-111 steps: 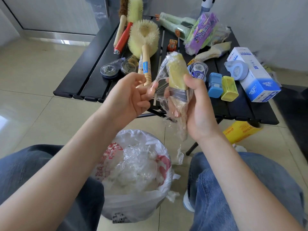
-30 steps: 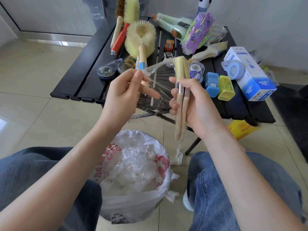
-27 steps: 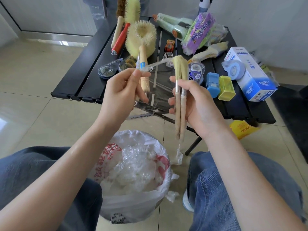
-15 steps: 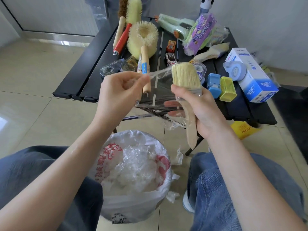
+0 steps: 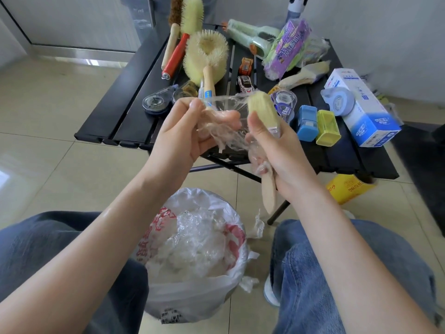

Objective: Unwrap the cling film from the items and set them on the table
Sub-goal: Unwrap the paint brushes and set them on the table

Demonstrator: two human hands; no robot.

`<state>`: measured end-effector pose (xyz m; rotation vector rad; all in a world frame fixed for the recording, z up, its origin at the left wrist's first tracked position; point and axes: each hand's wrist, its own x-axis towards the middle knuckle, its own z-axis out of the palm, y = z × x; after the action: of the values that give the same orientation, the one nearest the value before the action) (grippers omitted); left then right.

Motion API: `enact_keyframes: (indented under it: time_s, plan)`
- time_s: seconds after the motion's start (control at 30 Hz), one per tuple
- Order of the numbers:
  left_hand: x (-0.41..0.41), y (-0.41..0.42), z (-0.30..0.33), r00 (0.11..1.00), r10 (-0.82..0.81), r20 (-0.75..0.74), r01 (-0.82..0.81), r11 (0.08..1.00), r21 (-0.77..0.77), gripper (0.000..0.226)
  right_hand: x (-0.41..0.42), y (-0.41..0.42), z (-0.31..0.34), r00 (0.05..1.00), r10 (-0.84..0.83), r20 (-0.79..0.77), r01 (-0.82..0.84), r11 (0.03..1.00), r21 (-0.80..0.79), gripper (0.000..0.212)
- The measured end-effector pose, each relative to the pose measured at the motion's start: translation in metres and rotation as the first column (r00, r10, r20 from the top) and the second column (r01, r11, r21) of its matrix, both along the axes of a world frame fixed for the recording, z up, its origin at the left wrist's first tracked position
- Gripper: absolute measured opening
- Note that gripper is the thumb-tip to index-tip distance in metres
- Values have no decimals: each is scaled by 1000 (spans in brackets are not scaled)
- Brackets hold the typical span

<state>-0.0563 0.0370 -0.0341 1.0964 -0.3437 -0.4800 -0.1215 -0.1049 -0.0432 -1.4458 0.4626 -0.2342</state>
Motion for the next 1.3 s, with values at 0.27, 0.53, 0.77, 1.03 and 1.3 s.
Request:
enact_keyframes:
  time_s: [0.27,0.53,0.77,1.03,1.3]
  plan:
    - [3,1,1,986,-135,-100,116,978,-175,18,1,2,-4,993,114,43,-121,959,257,44]
    - [-1,2,3,955,-277,-106,268,959,-88,56,1,3,2,996,14,91,-44,938,343,40]
    - [-11,3,4,947,-244,210,167,930,328,12,-1,2,1,999,15,42,-17,998,67,12]
    - [-12,3,7,872,-439,217,172,688,705,42,8,-4,0,978,-30,208,4,992,125,38]
    - [-25,-12,-6,892,-414,184,207,734,647,46,24,-10,15,988,121,99,-136,978,160,52]
